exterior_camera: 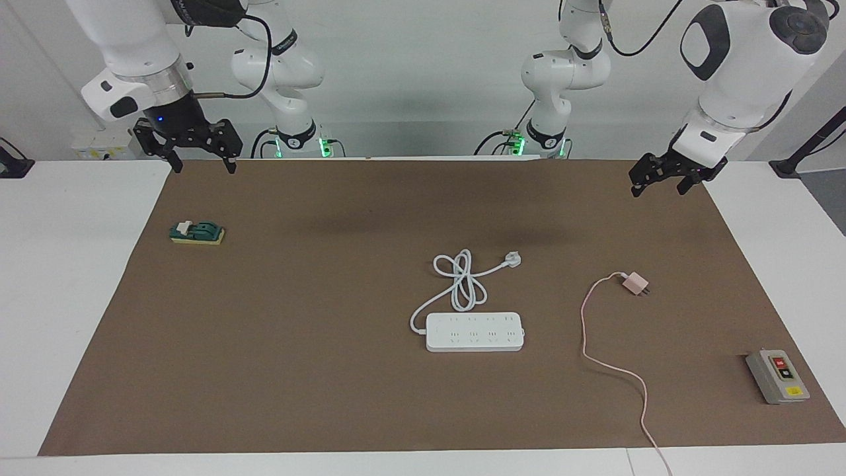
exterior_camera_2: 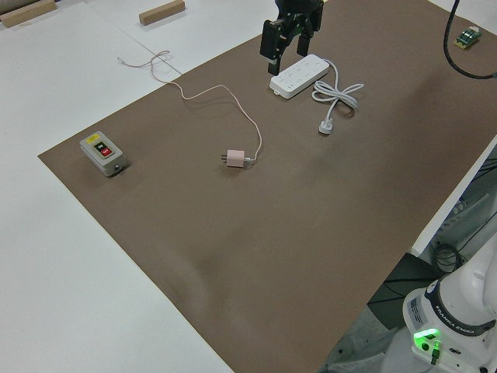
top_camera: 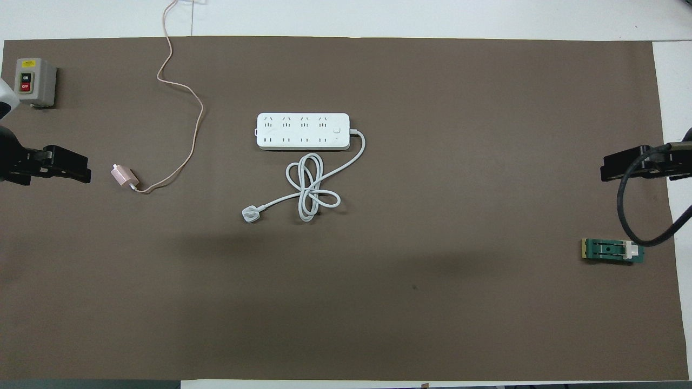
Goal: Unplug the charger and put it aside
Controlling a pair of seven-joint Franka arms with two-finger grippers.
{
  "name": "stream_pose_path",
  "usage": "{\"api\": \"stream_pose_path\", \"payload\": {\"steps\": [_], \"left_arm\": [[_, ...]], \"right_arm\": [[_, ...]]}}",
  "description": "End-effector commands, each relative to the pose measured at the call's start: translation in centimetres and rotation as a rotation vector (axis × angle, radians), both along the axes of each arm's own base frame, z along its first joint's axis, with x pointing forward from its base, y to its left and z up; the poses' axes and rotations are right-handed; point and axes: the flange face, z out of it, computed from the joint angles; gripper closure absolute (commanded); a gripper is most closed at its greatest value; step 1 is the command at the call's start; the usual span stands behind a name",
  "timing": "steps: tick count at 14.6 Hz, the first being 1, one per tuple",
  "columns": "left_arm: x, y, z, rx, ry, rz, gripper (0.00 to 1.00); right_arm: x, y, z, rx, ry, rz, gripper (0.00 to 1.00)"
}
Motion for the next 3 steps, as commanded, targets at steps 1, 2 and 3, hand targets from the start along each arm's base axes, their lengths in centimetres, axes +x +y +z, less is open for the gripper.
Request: {"api": "stream_pose_path", "payload": {"steps": [1,2,3], "left_arm": [[0.01,-0.02,0.26,-0.003,-0.015,-0.009,0.00],[0.01,-0.02,0.26,-0.003,-0.015,-0.007,0.00],[0.07,-0.03,0.19,-0.002,-0.015,-0.004,0.00]], "right_arm": [[-0.65,-0.20,-0.06,0.020,-0.008,-0.005,0.00],[-0.65,-0.18,-0.06,0.021,-0.008,-0.005,0.00],[-0.65,-0.26,-0.06,0.021,-0.008,-0.005,0.00]]}}
